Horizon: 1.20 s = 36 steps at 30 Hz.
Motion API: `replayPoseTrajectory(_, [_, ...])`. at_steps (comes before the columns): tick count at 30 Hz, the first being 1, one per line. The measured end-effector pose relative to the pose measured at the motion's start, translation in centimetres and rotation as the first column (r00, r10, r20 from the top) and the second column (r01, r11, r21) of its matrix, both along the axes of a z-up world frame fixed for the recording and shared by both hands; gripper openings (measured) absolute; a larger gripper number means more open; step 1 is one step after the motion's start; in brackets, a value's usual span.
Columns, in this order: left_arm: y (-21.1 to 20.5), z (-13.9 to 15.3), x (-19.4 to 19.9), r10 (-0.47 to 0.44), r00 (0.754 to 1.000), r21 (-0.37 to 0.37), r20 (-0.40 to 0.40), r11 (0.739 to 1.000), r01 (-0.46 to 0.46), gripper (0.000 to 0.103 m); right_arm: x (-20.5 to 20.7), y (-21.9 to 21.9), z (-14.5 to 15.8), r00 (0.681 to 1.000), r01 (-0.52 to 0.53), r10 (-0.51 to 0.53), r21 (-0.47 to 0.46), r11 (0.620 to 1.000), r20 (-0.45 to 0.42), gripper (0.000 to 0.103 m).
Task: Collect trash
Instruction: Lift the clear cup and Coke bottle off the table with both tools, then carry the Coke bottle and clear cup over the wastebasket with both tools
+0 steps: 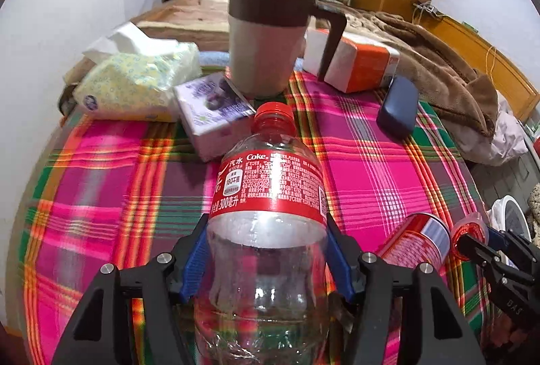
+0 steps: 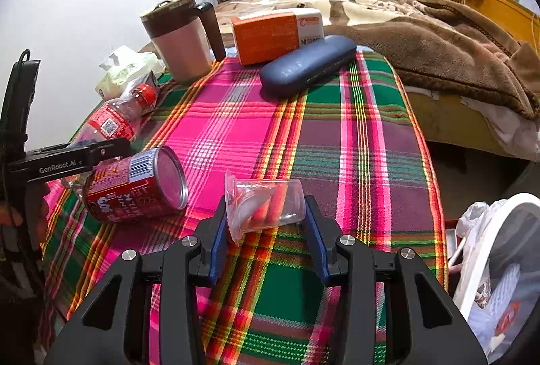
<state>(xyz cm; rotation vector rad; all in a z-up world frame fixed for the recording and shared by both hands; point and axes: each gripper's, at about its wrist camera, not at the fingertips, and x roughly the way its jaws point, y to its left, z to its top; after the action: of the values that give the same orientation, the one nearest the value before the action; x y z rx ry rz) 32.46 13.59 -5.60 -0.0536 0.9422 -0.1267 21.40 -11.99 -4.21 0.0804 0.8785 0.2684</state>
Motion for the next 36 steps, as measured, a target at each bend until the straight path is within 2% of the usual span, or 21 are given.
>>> replayPoseTrajectory(5, [0.4,1.8,-2.3,0.018,0.999,-0.019,0.048,1.0,-0.017,0.062,-1.1,-0.1,1.1,0.999,0.009,-0.008,-0.012,1.0,0.042,0.042])
replayPoseTrajectory(14, [-0.3,5.6,-8.0,0.029,0.989,-0.078,0.147,0.997,-0.017,0.062,-4.2,-1.2,4.9,0.986,0.048,-0.043,-0.026,0.999,0.16,0.042])
replayPoseTrajectory(17, [-1.2,6.9,-9.7,0.022,0.983,-0.072,0.182,0.997,-0.009,0.062,-5.3,-2.0,6.2,0.977,0.076,-0.069,-0.029,0.997,0.202,0.042])
replayPoseTrajectory(25, [-4.4,9.5,-13.5,-0.034,0.968,-0.103,0.249,0.993,0.062,0.062,-8.4,-4.4,8.8,0.947,0.149,-0.133,-0.033,0.988,0.294,0.042])
replayPoseTrajectory(36, [-10.3,11.1,-16.2,-0.13,0.946,-0.113,0.297,0.979,0.17,0.062,-11.2,-8.1,9.9,0.906,0.257,-0.22,-0.058,0.965,0.362,0.042])
